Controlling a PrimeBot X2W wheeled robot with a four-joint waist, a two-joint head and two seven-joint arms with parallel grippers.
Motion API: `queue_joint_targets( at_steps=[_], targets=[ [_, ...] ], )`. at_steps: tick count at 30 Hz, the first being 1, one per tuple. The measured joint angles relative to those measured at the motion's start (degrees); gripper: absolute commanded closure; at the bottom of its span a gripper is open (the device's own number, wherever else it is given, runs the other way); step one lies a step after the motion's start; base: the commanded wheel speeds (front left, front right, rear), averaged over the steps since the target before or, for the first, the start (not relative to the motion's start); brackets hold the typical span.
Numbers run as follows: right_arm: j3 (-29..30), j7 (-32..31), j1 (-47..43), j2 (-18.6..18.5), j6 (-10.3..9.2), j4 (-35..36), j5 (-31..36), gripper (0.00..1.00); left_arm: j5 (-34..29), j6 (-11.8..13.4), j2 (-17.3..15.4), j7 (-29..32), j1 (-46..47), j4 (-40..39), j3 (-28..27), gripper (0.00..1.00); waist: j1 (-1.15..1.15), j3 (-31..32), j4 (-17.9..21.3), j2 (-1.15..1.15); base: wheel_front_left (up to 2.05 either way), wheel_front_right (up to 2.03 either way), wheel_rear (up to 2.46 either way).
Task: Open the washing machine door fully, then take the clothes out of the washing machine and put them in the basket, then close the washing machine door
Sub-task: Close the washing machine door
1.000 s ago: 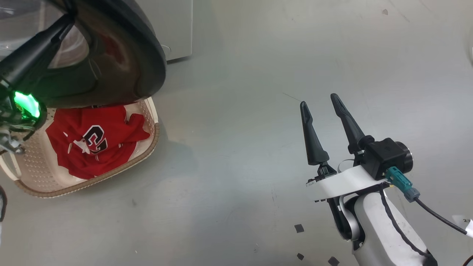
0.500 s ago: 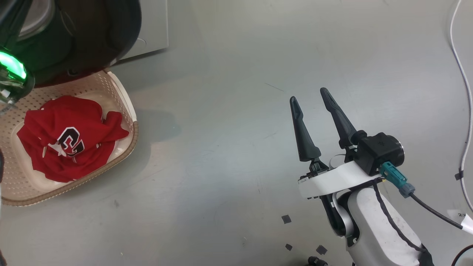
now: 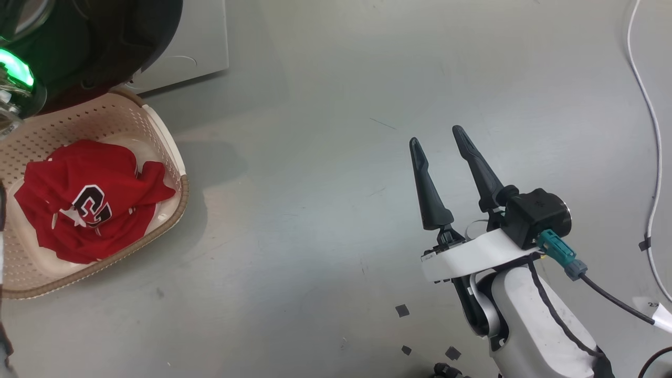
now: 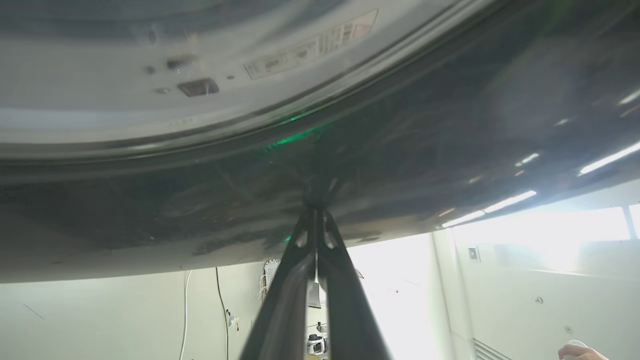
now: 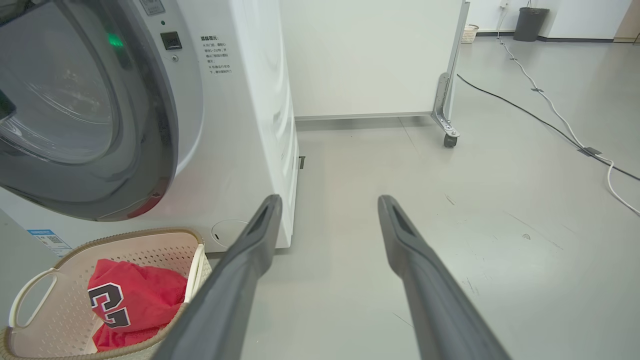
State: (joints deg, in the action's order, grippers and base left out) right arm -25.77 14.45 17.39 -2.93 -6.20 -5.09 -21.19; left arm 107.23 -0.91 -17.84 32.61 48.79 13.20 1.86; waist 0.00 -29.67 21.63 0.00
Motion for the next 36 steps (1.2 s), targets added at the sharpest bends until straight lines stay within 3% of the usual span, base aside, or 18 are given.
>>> queue_joint_targets(
  at_steps=[12,24,28,30,32,36],
  targets=[
    [1.8,0.0,0.0,0.0,-0.43,-1.4,0.4,0.00,-0.4,-4.1,2.9,0.1,-0.3,5.7,-0.1,1.00,0.00,1.2,-2.7,0.00,0.00,0.00,0.00],
    [3.4,0.0,-0.3,0.0,-0.44,-4.6,1.6,0.00,-0.8,-6.0,3.5,-1.1,-10.2,9.3,-1.9,1.00,0.00,5.6,-7.2,0.00,0.00,0.00,0.00],
    [4.2,0.0,-1.0,0.0,-0.43,-5.8,2.2,0.00,-0.7,-6.0,5.2,-1.5,-14.4,9.3,-2.6,0.76,0.00,7.7,-8.7,0.00,0.00,0.00,0.00],
    [4.5,0.0,-1.8,0.0,-0.43,-6.4,2.2,0.00,-0.3,-6.0,6.1,-1.7,-16.4,9.2,-3.3,0.42,0.00,8.9,-9.5,0.00,0.00,0.00,0.00],
    [4.8,0.0,-2.7,0.0,-0.43,-6.8,2.2,0.00,-0.3,-6.0,6.7,-2.0,-18.4,9.0,-3.7,0.02,0.00,10.0,-10.2,0.00,0.00,0.00,0.00],
    [5.5,0.0,-4.0,-0.2,-0.41,-7.6,2.2,0.00,-0.3,-6.0,7.6,-2.9,-22.0,6.5,-5.1,0.00,0.00,12.4,-11.8,0.00,0.00,0.00,0.00]
  ],
)
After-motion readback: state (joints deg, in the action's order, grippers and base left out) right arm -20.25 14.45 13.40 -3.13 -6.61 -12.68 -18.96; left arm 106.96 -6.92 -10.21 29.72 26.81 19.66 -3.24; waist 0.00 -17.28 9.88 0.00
